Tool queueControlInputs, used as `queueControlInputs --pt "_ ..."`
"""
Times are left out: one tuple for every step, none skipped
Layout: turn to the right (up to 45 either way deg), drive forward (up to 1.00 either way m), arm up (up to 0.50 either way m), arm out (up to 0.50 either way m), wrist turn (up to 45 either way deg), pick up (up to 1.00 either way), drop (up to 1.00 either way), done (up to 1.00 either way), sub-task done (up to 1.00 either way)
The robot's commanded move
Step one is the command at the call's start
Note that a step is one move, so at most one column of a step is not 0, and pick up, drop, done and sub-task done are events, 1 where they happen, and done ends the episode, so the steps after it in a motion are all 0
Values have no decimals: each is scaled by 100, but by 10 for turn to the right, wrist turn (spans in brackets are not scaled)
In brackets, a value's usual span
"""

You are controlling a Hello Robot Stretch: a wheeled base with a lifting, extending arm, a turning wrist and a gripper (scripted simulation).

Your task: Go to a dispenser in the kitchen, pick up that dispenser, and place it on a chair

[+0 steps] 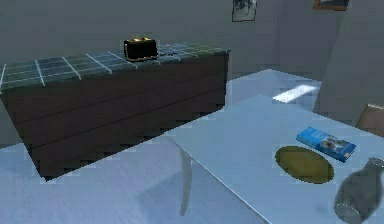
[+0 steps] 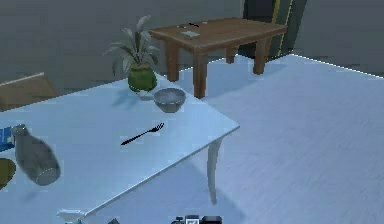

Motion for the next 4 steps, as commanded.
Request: queueControlInputs --pt "0 0 0 0 0 0 100 0 0" --pt "0 0 10 0 0 0 0 0 0" --pt "0 0 0 -8 0 0 0 0 0" --pt "0 0 0 0 0 0 0 100 0"
